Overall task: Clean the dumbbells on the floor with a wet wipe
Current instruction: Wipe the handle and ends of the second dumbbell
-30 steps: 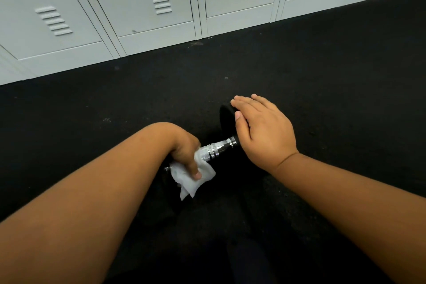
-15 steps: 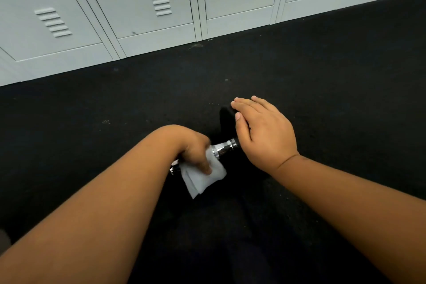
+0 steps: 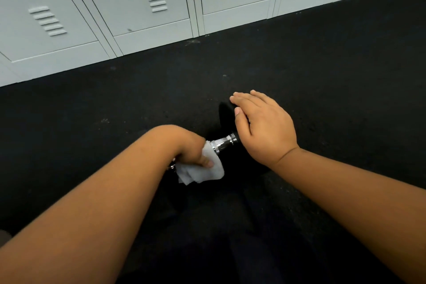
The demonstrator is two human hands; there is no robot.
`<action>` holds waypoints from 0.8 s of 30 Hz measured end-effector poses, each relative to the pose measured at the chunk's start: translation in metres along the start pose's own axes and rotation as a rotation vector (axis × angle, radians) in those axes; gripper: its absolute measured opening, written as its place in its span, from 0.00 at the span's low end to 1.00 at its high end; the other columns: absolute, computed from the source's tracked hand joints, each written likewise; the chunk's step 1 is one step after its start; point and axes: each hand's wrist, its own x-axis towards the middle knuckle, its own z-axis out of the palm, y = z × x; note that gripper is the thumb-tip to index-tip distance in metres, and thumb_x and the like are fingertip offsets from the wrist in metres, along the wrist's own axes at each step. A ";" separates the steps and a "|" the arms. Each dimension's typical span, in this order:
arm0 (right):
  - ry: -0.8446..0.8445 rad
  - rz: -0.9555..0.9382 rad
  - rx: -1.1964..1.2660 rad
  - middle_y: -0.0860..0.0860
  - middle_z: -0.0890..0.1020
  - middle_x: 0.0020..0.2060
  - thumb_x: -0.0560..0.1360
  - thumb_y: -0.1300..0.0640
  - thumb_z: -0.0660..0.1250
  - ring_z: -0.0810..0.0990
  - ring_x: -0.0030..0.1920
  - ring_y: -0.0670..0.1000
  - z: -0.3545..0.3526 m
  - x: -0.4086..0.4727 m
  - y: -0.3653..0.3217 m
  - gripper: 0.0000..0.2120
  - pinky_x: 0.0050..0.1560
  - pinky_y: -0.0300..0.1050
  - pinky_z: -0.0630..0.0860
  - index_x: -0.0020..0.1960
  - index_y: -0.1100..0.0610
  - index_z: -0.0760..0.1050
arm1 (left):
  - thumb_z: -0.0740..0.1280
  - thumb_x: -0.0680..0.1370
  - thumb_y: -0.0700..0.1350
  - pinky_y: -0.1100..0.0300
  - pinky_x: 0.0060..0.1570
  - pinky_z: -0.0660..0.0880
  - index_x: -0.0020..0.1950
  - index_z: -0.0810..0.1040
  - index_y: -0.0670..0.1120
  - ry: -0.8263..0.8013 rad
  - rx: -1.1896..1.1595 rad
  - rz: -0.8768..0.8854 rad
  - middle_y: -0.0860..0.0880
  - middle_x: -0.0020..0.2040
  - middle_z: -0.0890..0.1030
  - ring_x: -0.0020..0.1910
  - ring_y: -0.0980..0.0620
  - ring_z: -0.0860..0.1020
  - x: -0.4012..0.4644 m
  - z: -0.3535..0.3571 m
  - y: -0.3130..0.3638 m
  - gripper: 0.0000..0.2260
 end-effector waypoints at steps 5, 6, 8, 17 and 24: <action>0.021 -0.008 -0.009 0.48 0.79 0.63 0.79 0.49 0.50 0.72 0.68 0.51 -0.003 0.001 -0.003 0.22 0.71 0.46 0.65 0.65 0.53 0.77 | 0.65 0.79 0.52 0.61 0.49 0.67 0.62 0.73 0.44 0.165 -0.189 0.123 0.46 0.57 0.78 0.58 0.46 0.76 0.006 -0.005 0.025 0.16; 0.017 -0.011 -0.008 0.48 0.79 0.63 0.79 0.49 0.50 0.72 0.68 0.52 -0.003 0.001 -0.003 0.22 0.71 0.46 0.65 0.65 0.53 0.77 | 0.65 0.79 0.49 0.61 0.49 0.66 0.60 0.74 0.44 0.186 -0.222 0.168 0.46 0.56 0.77 0.58 0.46 0.76 0.008 -0.004 0.028 0.13; 0.006 -0.009 0.001 0.48 0.79 0.64 0.79 0.49 0.50 0.71 0.69 0.52 -0.004 0.001 -0.003 0.23 0.70 0.49 0.66 0.65 0.52 0.76 | 0.65 0.79 0.48 0.60 0.51 0.67 0.59 0.75 0.43 0.202 -0.319 0.224 0.47 0.56 0.77 0.57 0.47 0.76 0.009 -0.002 0.031 0.12; -0.037 -0.002 -0.017 0.47 0.77 0.65 0.79 0.48 0.49 0.70 0.70 0.51 -0.003 0.000 -0.001 0.23 0.71 0.49 0.65 0.67 0.51 0.74 | 0.54 0.84 0.48 0.57 0.46 0.71 0.51 0.77 0.46 0.283 -0.527 0.102 0.44 0.50 0.80 0.46 0.48 0.77 0.005 0.000 0.028 0.14; -0.038 0.005 -0.002 0.48 0.78 0.65 0.79 0.48 0.48 0.70 0.70 0.52 -0.004 0.003 -0.003 0.24 0.71 0.50 0.66 0.66 0.52 0.75 | 0.60 0.79 0.58 0.51 0.48 0.74 0.56 0.69 0.48 0.614 -0.538 -0.143 0.45 0.52 0.79 0.49 0.44 0.78 0.018 0.032 0.033 0.15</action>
